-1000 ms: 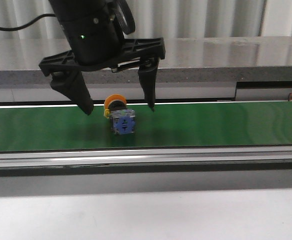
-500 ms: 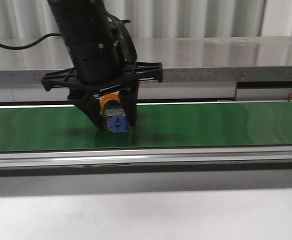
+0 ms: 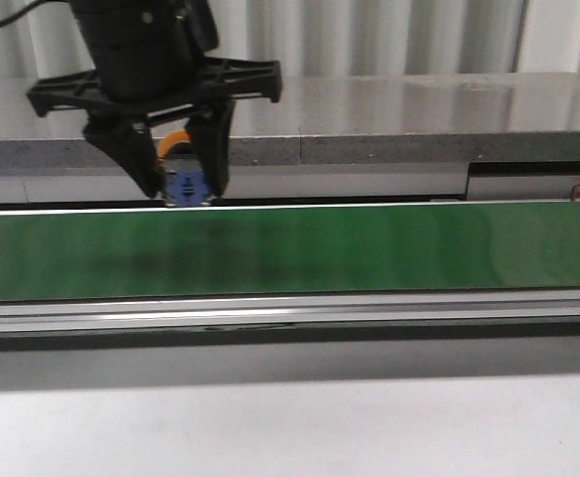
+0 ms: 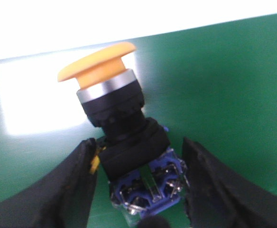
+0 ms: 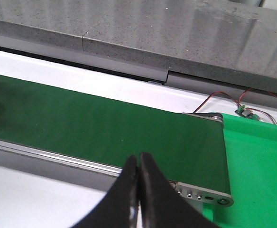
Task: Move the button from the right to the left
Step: 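Lift the button with the left gripper and move it over the blue tray, then lower the button into the blue tray and open the left gripper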
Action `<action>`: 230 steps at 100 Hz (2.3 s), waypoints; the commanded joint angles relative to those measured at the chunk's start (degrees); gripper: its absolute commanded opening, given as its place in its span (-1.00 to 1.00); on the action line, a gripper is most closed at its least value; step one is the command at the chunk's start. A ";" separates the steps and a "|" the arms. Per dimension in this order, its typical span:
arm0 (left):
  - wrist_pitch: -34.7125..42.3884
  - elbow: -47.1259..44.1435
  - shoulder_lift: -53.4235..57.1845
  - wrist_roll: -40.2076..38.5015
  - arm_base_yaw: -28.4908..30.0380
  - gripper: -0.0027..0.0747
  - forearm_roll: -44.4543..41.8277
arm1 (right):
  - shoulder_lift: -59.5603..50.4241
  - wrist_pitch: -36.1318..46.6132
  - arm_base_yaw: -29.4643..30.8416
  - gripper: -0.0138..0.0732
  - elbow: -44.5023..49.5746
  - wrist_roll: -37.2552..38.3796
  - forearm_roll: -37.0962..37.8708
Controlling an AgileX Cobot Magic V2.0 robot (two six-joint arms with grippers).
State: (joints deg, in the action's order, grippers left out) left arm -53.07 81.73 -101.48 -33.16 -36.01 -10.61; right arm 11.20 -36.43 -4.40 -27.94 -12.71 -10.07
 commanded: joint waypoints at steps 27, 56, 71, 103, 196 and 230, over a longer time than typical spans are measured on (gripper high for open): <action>-10.13 1.74 7.70 14.75 10.53 -0.64 -0.63 | 0.68 4.42 -0.05 -0.84 -1.25 -0.40 -0.10; -12.32 1.61 10.47 26.23 21.30 -0.64 3.85 | 0.68 4.42 -0.05 -0.84 -1.25 -0.40 -0.10; -13.68 1.61 10.59 30.63 27.48 -0.64 4.80 | 0.68 4.42 -0.05 -0.84 -1.25 -0.40 -0.10; -14.94 1.10 10.59 40.03 40.58 -0.64 8.33 | 0.68 4.42 -0.05 -0.84 -1.25 -0.40 -0.10; -4.09 -7.13 1.76 59.10 64.12 -0.64 12.10 | 0.68 4.42 -0.05 -0.84 -1.25 -0.40 -0.10; 1.95 -7.13 -5.74 59.10 64.12 -0.64 11.10 | 0.68 4.42 -0.05 -0.84 -1.25 -0.40 -0.10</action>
State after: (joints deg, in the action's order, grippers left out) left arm -52.71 73.38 -108.59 25.82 27.95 0.43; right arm 11.20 -36.43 -4.40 -27.94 -12.71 -10.07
